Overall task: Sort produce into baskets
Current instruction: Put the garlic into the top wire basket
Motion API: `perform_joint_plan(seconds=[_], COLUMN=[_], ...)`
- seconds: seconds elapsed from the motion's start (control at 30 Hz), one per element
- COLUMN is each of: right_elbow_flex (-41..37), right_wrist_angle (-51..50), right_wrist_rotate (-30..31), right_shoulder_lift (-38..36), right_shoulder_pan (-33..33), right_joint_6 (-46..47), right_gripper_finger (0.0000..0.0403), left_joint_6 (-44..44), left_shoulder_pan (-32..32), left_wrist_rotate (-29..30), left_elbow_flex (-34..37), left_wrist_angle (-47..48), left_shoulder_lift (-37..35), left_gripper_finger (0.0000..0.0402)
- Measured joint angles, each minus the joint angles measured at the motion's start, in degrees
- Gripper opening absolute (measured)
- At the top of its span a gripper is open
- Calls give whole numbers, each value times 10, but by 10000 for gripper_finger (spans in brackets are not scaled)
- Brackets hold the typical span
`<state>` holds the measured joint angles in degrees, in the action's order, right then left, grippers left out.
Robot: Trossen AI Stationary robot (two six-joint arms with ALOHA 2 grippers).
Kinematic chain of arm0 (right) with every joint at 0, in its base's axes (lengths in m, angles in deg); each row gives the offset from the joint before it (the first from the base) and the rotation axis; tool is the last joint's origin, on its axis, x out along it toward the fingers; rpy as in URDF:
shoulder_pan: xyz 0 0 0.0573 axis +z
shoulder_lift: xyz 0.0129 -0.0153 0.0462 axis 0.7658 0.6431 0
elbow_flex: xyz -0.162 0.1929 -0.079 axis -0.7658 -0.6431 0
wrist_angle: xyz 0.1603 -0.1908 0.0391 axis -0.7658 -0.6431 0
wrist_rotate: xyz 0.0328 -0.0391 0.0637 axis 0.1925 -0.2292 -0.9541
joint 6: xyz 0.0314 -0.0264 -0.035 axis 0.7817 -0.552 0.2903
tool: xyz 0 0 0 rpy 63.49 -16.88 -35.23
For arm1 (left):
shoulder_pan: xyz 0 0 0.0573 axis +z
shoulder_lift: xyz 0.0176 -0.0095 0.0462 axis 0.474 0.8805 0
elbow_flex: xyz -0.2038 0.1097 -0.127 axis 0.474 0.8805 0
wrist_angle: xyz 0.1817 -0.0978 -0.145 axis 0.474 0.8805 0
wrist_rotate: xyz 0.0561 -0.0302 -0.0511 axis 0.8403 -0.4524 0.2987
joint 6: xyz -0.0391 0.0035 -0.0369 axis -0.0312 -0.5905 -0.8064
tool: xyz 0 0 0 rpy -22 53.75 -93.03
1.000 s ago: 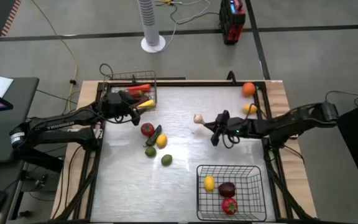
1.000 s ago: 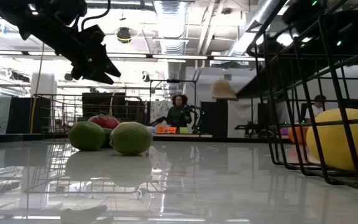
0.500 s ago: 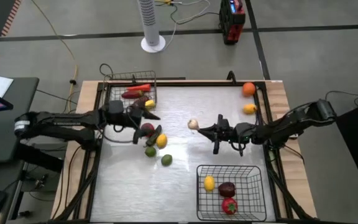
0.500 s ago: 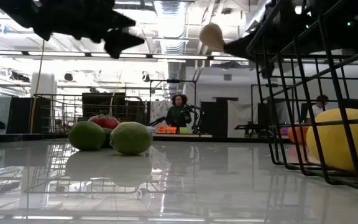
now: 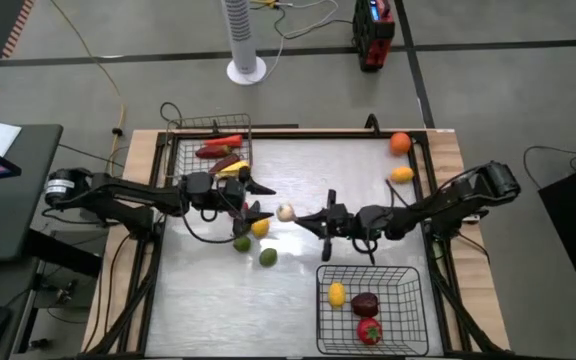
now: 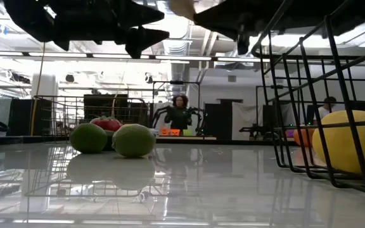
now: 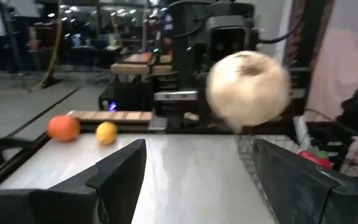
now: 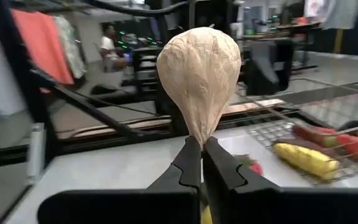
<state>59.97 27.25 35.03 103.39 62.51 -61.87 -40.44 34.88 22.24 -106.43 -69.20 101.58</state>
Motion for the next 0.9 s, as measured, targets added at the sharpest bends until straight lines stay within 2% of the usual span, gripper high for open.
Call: perform_joint_plan(seconds=[0.27, 0.43, 0.73, 0.9], right_elbow_flex=[47, 52, 52, 52], right_wrist_angle=[-5, -9, -5, -1], right_wrist_rotate=[17, 17, 17, 17], right_shoulder_lift=[29, 51, 63, 63], right_shoulder_pan=[-11, -14, -14, -13], right_joint_6=[-31, -31, -31, -31], right_gripper_finger=[33, 33, 33, 33], left_joint_6=[8, 18, 36, 40], left_shoulder_pan=[-26, -44, -53, -53], left_wrist_rotate=[-14, 17, 35, 48], left_elbow_flex=[-30, -44, -45, -45], left_wrist_angle=[-8, -16, -21, -20], left_shoulder_lift=[38, 45, 46, 46], left_gripper_finger=[281, 281, 281, 251])
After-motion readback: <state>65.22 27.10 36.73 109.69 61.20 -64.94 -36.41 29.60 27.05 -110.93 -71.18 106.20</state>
